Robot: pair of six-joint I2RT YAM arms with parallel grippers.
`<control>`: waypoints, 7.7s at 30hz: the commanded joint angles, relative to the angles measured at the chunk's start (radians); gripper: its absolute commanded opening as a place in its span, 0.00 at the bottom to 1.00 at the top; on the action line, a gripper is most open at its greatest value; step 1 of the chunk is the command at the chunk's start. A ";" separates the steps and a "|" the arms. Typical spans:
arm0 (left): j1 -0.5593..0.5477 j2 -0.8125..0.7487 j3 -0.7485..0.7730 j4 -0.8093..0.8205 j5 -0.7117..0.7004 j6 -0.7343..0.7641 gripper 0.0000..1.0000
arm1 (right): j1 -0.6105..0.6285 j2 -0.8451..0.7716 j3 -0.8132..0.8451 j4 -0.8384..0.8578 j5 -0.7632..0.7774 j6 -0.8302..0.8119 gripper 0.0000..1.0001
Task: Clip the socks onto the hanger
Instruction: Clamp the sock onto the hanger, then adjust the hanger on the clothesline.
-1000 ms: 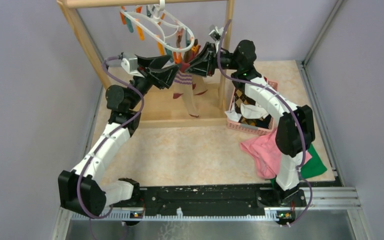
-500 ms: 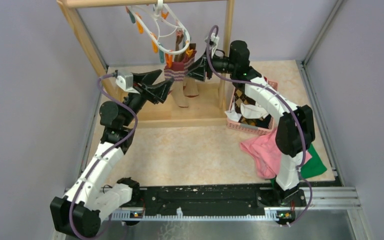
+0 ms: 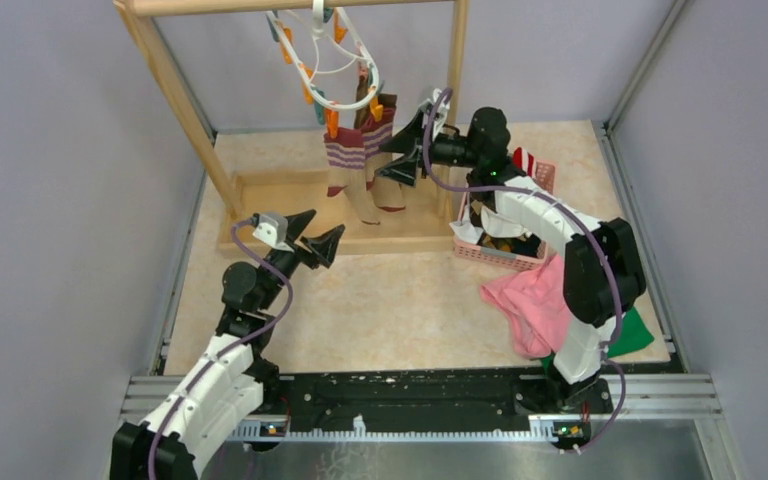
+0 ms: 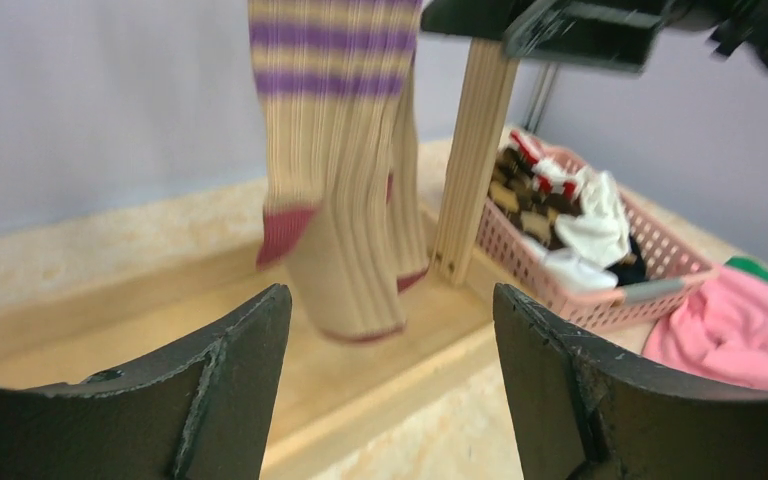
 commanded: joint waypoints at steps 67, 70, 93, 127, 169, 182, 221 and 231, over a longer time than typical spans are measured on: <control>0.095 -0.087 -0.205 0.226 -0.115 -0.111 0.81 | 0.164 0.046 -0.155 0.612 0.385 -0.039 0.53; 0.095 -0.103 -0.207 0.216 -0.115 -0.114 0.82 | 0.177 0.076 -0.109 0.598 0.392 -0.041 0.55; 0.095 -0.134 -0.210 0.190 -0.112 -0.117 0.83 | 0.206 0.104 -0.060 0.563 0.366 -0.028 0.33; 0.095 -0.115 -0.203 0.204 -0.097 -0.123 0.83 | 0.016 -0.150 -0.342 0.580 0.537 0.010 0.00; 0.096 0.486 0.314 0.701 0.156 -0.292 0.63 | -0.025 -0.044 -0.049 0.275 0.760 -0.038 0.00; 0.288 0.465 0.587 0.290 -0.088 -0.742 0.75 | -0.025 -0.063 -0.098 0.308 0.709 -0.024 0.00; 0.398 0.683 1.005 -0.044 -0.046 -1.124 0.57 | -0.026 -0.049 -0.094 0.322 0.692 0.001 0.00; 0.369 0.730 1.062 -0.075 -0.070 -1.123 0.44 | -0.026 -0.055 -0.102 0.328 0.690 0.003 0.00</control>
